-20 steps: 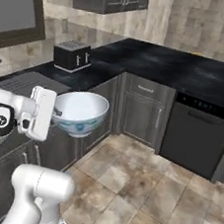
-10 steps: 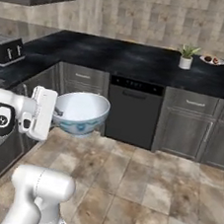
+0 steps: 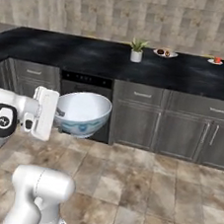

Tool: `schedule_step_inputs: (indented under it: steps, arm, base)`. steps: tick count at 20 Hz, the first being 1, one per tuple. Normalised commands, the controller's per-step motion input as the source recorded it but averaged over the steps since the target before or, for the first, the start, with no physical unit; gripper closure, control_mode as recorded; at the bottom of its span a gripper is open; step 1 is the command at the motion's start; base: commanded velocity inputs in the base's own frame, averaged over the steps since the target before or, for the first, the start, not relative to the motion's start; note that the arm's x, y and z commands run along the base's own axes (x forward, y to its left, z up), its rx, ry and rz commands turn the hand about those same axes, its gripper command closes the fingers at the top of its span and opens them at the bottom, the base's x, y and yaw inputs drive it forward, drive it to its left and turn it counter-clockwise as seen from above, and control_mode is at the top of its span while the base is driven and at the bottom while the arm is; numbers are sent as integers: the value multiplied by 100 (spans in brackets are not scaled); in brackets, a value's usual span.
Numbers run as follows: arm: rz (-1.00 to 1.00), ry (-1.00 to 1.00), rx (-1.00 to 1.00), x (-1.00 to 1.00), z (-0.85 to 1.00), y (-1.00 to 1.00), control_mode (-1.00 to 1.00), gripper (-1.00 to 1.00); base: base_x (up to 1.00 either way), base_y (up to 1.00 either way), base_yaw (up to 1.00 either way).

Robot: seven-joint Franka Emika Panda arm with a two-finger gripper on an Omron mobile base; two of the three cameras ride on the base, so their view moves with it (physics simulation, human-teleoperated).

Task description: Take the smaller bowl and place it next to the appetizer plate on the dining counter , and place the larger bowl next to the plate with cooked food.

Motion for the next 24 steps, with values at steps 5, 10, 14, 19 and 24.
schedule_step_inputs:
  steps: [5, 10, 14, 19, 24]
  arm:
    - [0, 0, 0, 0, 0, 0, 100, 100]
    - [0, 0, 0, 0, 0, 0, 100, 100]
    - [0, 0, 0, 0, 0, 0, 100, 100]
    - [0, 0, 0, 0, 0, 0, 100, 100]
    - [0, 0, 0, 0, 0, 0, 100, 100]
  base:
    - [63, -100, -12]
    - [64, -100, -9]
    - [68, -100, -8]
    - [71, -100, -6]
    - [61, -100, -2]
